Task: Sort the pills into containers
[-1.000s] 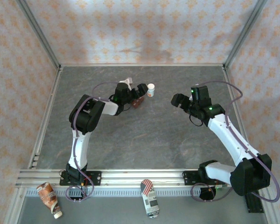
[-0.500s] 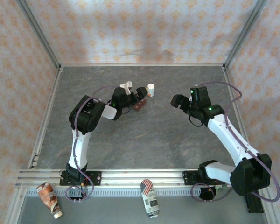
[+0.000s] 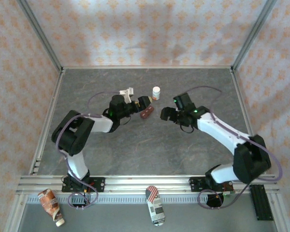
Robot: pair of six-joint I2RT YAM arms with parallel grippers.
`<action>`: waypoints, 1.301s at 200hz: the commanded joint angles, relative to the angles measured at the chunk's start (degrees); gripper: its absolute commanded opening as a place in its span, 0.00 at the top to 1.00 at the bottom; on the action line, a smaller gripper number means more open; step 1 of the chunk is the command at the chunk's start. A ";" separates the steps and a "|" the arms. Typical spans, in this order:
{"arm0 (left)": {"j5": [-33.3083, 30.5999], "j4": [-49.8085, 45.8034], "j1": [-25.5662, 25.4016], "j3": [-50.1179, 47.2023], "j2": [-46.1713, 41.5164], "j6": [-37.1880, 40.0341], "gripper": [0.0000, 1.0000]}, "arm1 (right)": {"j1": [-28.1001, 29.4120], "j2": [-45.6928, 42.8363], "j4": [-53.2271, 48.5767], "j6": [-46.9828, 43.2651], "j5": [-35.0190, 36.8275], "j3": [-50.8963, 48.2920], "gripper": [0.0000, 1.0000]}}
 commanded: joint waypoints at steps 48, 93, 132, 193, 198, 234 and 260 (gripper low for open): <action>-20.02 -29.66 1.42 -4.21 -18.15 11.64 0.00 | 3.89 20.30 3.01 0.22 3.24 15.12 0.11; -25.51 -40.71 5.15 -3.60 -25.72 13.84 0.00 | 7.51 30.15 2.04 2.66 3.45 23.28 0.12; -24.37 -43.07 8.75 -4.17 -29.33 13.95 0.00 | 9.95 35.60 0.08 3.82 4.16 29.18 0.12; -23.64 -43.04 9.79 -4.47 -31.16 14.29 0.00 | 11.24 40.73 -2.31 4.01 4.37 36.25 0.12; -23.62 -43.00 9.73 -4.55 -31.24 14.30 0.00 | 11.37 41.04 -2.49 4.02 4.27 36.86 0.12; -23.39 -42.26 9.88 -5.00 -31.24 13.69 0.00 | 12.30 44.89 -4.05 4.04 3.10 42.93 0.12; -23.64 -42.26 9.97 -5.00 -31.41 13.35 0.00 | 13.28 48.50 -6.25 3.81 0.59 49.78 0.14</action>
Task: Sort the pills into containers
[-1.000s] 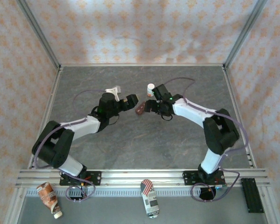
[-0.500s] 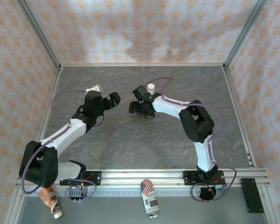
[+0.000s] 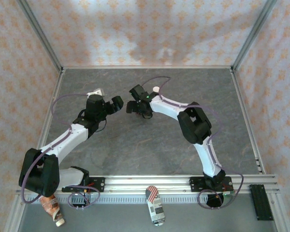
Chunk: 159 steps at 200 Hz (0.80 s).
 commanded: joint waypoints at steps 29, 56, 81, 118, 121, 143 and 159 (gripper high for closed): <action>-0.63 -1.01 0.66 -0.13 -2.22 0.31 0.00 | 2.28 1.29 -4.91 -1.34 -1.61 8.48 0.15; -1.02 -1.50 0.83 0.05 -3.27 0.16 0.00 | 2.13 -0.64 -6.29 -5.38 2.49 10.52 0.15; -1.79 -2.24 0.87 0.22 -4.26 -0.12 0.00 | 0.69 4.50 -12.68 -9.21 4.31 20.51 0.14; -3.89 -3.15 0.93 -0.09 -6.67 -1.50 0.00 | -2.33 12.72 -18.30 -12.12 4.18 33.99 0.13; -4.18 -3.29 0.93 -0.12 -6.92 -1.67 0.00 | -2.64 13.40 -18.73 -12.25 4.02 35.12 0.13; -6.14 -4.25 0.96 -0.21 -8.78 -2.75 0.00 | -4.25 16.87 -19.09 -13.02 2.93 39.41 0.13; -7.14 -4.76 0.89 -0.17 -9.92 -3.18 0.00 | -4.91 18.33 -18.12 -14.15 1.82 40.45 0.14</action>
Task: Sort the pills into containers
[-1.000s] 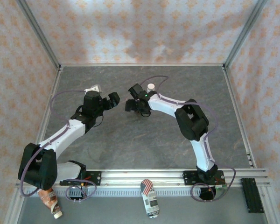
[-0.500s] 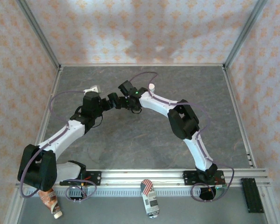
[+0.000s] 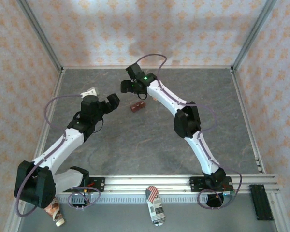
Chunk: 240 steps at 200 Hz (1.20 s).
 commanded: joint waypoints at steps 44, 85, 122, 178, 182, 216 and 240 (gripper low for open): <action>-3.87 -3.22 0.55 0.09 -3.69 -1.34 0.00 | -1.11 6.68 -4.08 -5.79 -2.84 4.63 0.14; -3.66 -3.38 0.54 -0.08 -3.82 -1.61 0.00 | -1.04 7.35 -4.94 -5.80 -4.89 4.16 0.15; -3.26 -3.12 0.58 -0.17 -3.65 -1.87 0.00 | -1.03 5.71 -5.41 -5.74 -6.29 2.13 0.17; -3.06 -3.30 0.59 -0.08 -3.83 -1.87 0.00 | -0.86 2.42 -5.45 -5.26 -8.16 -2.53 0.19; -2.96 -3.29 0.59 -0.08 -3.93 -1.87 0.00 | -0.80 2.26 -5.55 -5.27 -8.30 -2.80 0.19; -3.21 -3.74 0.59 0.02 -4.52 -1.74 0.00 | -0.03 -0.31 -5.37 -4.80 -8.93 -6.14 0.20; -3.09 -4.04 0.59 0.18 -4.95 -1.63 0.00 | 1.01 -2.50 -4.77 -4.55 -9.20 -9.59 0.20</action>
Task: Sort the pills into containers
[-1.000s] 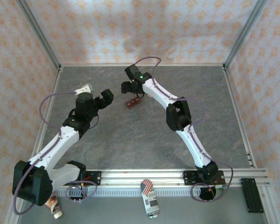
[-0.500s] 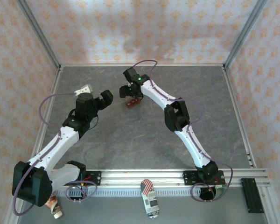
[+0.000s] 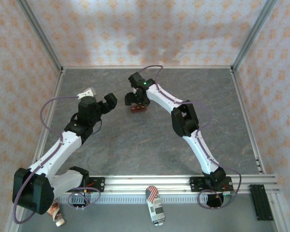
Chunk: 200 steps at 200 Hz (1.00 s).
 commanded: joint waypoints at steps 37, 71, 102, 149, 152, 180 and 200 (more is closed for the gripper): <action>-0.95 -1.48 0.54 0.14 -2.22 -0.38 0.00 | 2.76 -8.53 0.38 1.03 -0.62 -8.70 0.21; -0.78 -1.44 0.54 0.05 -2.68 -0.56 0.00 | 3.76 -12.94 3.33 2.30 -1.39 -15.77 0.21; -0.64 -1.44 0.59 -0.22 -2.96 -0.73 0.00 | 5.07 -16.33 6.30 3.45 -1.16 -22.08 0.21; -0.03 -0.65 0.53 -1.03 -3.09 -1.01 0.00 | 5.91 -21.29 9.41 4.98 4.40 -30.03 0.19; -0.05 -0.66 0.53 -0.97 -3.10 -0.92 0.00 | 5.92 -21.60 9.47 4.91 5.07 -30.54 0.19; -0.29 -0.87 0.54 -1.39 -3.11 -0.22 0.00 | 5.93 -22.95 8.98 3.13 8.46 -32.40 0.19; -0.51 -0.85 0.51 -1.66 -3.02 -0.01 0.00 | 6.10 -22.54 8.40 2.16 8.61 -32.33 0.19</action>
